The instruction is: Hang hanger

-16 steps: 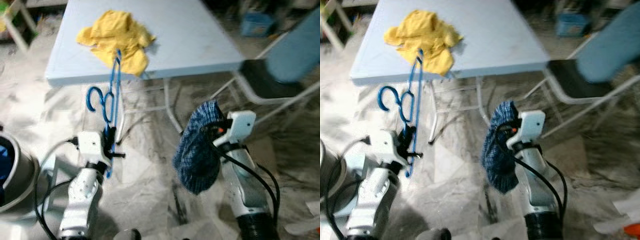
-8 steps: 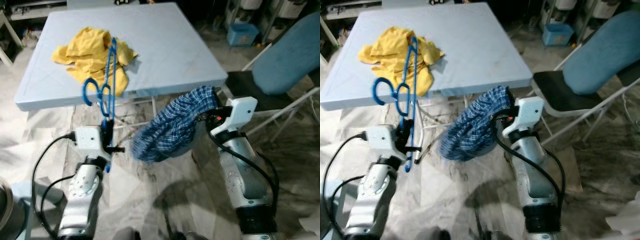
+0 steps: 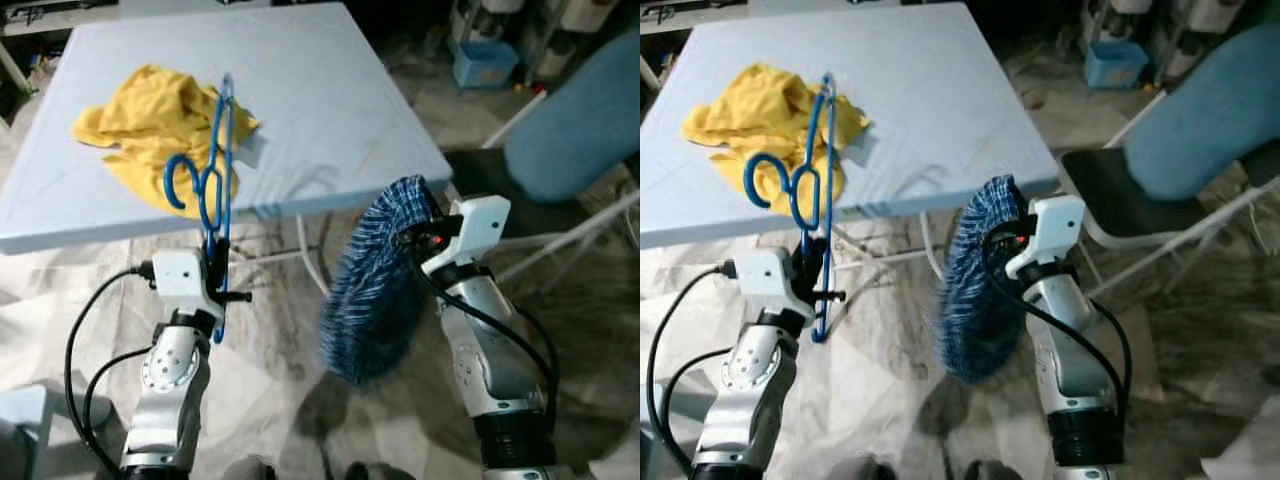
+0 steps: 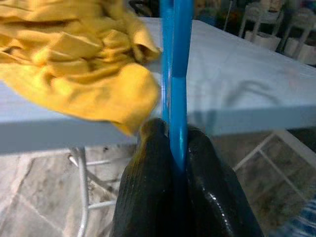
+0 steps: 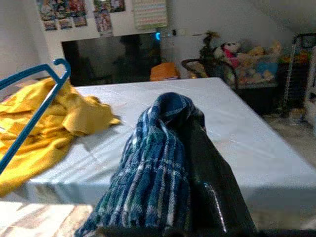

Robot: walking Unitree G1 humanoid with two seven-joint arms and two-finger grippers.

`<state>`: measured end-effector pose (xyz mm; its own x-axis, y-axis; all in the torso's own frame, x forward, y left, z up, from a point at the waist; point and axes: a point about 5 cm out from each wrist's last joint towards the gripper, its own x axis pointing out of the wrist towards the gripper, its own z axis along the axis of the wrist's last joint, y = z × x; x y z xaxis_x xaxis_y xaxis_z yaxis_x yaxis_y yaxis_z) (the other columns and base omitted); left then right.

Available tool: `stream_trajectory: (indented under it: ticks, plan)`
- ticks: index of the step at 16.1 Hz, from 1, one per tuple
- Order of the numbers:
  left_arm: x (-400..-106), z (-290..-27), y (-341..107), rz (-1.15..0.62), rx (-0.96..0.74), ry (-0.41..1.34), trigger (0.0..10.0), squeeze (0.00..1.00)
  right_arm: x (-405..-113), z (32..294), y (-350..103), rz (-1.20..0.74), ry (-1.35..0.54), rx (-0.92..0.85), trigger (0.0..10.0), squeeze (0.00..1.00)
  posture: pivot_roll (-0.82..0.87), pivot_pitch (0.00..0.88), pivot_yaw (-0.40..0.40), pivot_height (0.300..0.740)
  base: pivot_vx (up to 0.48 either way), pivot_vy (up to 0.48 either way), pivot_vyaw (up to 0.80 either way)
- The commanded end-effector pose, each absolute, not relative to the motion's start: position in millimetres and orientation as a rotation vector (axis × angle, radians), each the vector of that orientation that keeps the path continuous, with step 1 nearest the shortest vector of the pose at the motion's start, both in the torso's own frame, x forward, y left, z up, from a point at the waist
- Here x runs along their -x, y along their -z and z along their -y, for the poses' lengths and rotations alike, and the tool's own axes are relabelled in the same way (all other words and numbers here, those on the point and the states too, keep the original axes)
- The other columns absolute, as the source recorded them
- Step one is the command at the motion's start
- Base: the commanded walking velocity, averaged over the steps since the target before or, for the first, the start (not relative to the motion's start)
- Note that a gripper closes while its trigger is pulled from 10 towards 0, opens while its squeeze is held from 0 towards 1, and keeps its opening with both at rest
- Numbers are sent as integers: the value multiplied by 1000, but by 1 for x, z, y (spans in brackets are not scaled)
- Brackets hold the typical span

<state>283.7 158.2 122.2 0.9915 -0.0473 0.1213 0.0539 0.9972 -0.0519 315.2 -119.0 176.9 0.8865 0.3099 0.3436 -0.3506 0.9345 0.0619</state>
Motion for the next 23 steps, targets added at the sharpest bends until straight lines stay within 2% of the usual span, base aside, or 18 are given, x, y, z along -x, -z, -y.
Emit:
stream_trajectory:
  ticks: [1, 13, 23]
  plan:
    - [-281, -168, -121, 113, 36, 28, 10000, 0, -313, 108, -184, 367, -390, -139, 10000, 0, 114, 165, -10, 740, 371, 304, 0]
    - [-281, -165, -120, 103, 46, 49, 10000, 0, -313, 106, -179, 347, -394, -134, 10000, 0, 123, 164, -9, 740, 335, 330, 0]
    - [-274, -157, -119, 111, 11, 66, 10000, 0, -317, 113, -180, 337, -380, -123, 10000, 0, 128, 194, -20, 740, 0, 0, 0]
